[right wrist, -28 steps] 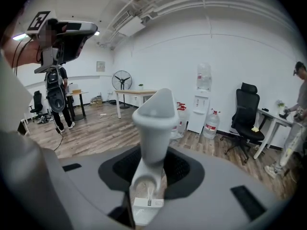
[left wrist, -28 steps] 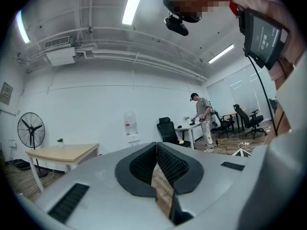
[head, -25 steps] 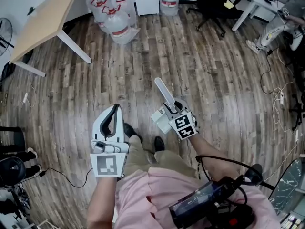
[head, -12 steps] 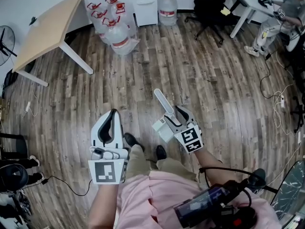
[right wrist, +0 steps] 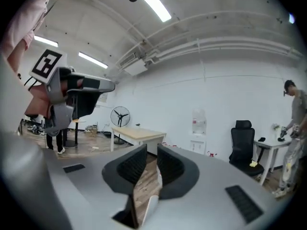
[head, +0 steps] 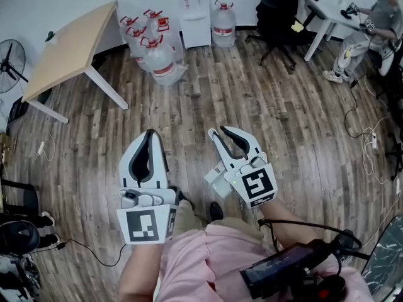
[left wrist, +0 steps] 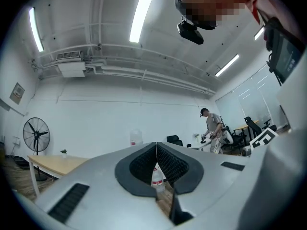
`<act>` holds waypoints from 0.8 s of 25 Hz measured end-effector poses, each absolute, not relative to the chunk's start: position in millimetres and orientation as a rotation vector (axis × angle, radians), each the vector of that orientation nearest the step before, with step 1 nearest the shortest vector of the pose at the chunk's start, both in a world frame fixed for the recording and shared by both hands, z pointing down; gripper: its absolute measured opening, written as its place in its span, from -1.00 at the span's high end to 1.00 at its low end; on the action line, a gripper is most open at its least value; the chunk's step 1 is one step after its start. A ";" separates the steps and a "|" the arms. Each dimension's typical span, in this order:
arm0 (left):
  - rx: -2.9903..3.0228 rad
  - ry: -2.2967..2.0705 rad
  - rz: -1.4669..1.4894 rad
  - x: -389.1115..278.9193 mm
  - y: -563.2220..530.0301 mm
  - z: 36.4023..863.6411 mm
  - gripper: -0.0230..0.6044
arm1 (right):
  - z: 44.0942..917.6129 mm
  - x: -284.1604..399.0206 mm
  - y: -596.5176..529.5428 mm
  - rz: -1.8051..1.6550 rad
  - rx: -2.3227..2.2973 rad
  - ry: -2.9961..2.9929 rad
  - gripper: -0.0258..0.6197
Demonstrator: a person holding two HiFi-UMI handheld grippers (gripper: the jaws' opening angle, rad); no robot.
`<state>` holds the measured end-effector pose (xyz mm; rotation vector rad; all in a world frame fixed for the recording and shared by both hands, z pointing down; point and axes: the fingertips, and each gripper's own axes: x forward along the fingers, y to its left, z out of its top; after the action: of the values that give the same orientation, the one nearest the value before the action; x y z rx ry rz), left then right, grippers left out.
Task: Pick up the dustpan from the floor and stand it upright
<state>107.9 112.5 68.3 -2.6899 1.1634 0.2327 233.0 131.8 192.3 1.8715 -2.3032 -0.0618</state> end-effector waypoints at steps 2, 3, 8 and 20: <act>-2.684 1.164 0.237 113.6 114.7 62.0 0.88 | 167.6 230.7 123.4 -0.110 1.915 -2.317 0.85; -2.685 1.180 0.225 114.4 114.9 61.8 0.88 | 158.2 228.7 120.7 -0.143 1.928 -2.325 0.92; -2.671 1.227 0.218 107.4 111.4 57.5 0.89 | 138.2 216.3 116.7 -0.245 1.948 -2.326 0.92; -2.669 1.219 0.201 108.0 113.8 61.7 0.88 | 128.1 219.1 118.5 -0.292 1.986 -2.310 0.92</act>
<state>108.0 113.8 61.7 -2.6690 1.2187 0.2006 219.1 118.5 128.1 1.9865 -2.3105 -0.2920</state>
